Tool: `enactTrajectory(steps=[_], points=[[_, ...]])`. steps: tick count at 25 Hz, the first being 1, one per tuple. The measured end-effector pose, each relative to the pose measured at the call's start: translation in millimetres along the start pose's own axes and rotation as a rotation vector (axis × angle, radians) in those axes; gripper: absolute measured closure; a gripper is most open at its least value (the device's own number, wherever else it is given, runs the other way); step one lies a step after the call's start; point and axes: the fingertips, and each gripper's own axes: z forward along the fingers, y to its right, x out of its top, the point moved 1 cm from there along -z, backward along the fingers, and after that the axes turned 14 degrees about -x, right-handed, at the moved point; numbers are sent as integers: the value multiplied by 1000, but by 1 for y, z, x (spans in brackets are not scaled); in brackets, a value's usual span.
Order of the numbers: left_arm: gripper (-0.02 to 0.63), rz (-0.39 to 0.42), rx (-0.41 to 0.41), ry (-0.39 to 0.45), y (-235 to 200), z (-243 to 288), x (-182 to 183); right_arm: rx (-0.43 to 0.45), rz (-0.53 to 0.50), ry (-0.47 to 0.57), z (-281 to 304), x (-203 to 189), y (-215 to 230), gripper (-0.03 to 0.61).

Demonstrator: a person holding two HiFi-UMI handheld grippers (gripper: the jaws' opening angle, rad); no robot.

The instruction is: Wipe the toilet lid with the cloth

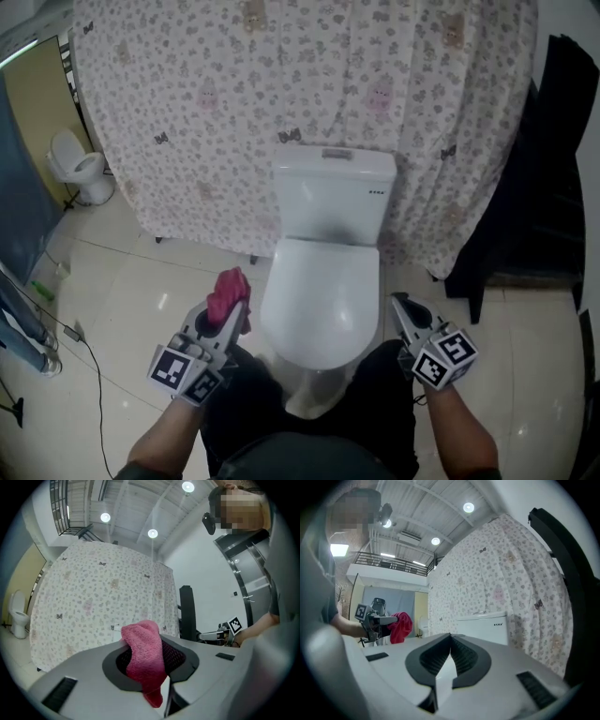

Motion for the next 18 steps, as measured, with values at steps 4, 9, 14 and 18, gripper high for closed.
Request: enactTrajectory(steps=[4,9,14,18], points=[[528,4,71,-8,-15,-22,-11,-13,14,-7,-7,-7,0,572],[528,-4,150,-49,-29,-39,-26,-23,9,-4,-9,-9,0,575],[528,7,166,-59,-32,-39,-33,-34,-16,16,-8,-7,3,577],[528,1,184,-71,-39,-41,-40,-45,-2,23,-7,-5,6,575]])
